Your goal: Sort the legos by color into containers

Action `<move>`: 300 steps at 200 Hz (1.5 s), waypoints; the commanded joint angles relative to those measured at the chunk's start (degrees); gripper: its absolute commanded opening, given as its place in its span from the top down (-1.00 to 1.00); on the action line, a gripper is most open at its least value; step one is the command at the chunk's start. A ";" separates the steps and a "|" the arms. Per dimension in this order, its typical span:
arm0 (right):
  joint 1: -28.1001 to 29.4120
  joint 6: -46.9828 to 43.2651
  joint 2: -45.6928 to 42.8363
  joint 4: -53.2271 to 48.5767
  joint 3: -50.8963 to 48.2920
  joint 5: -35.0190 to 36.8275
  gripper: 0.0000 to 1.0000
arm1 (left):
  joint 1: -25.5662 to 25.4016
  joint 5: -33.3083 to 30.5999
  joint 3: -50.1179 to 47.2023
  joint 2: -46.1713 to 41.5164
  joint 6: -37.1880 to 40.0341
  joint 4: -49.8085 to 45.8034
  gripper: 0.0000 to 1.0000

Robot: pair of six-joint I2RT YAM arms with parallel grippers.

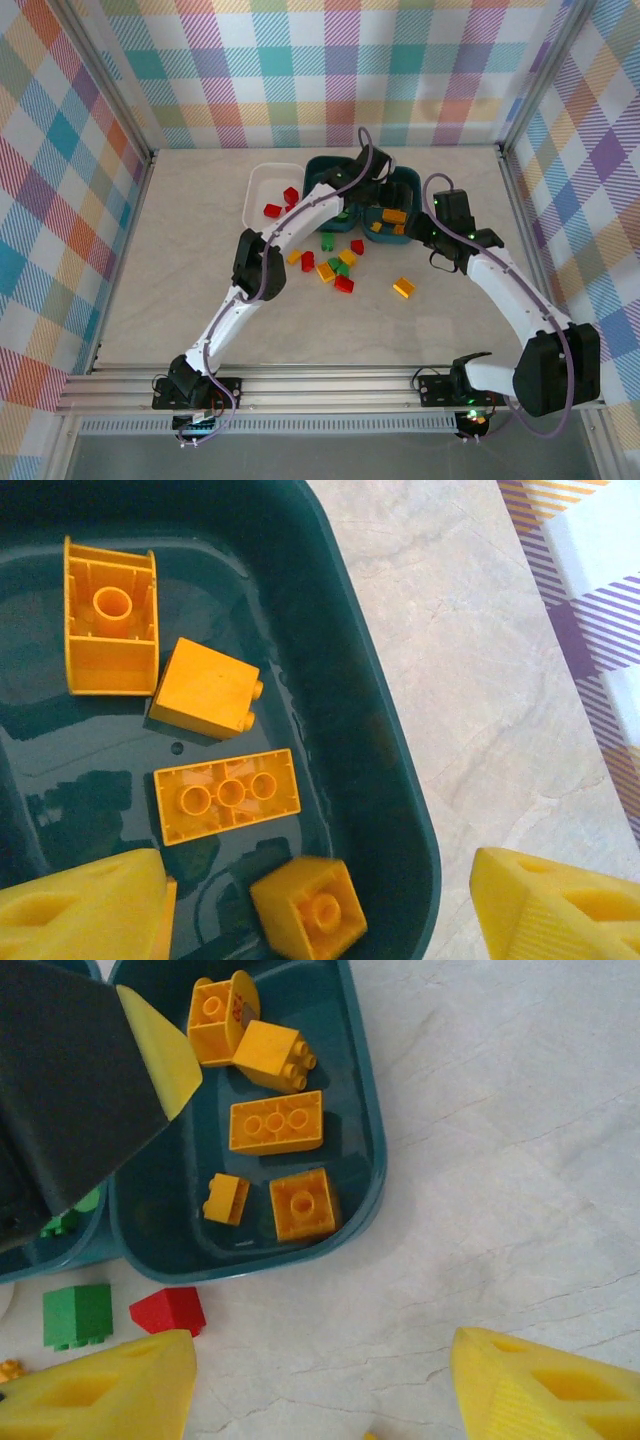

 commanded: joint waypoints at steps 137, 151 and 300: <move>27.89 -22.41 24.29 4.09 6.13 -11.38 -0.61 | 23.61 -0.61 -98.42 -68.88 -15.11 22.92 -0.69; 27.93 -23.44 25.87 4.91 6.36 -10.91 -0.63 | 23.69 -0.70 -98.76 -70.41 -14.36 21.98 -0.70; 34.60 -19.22 29.01 1.29 5.83 -6.75 -0.47 | 23.69 0.77 -99.88 -70.05 -12.42 21.93 -0.70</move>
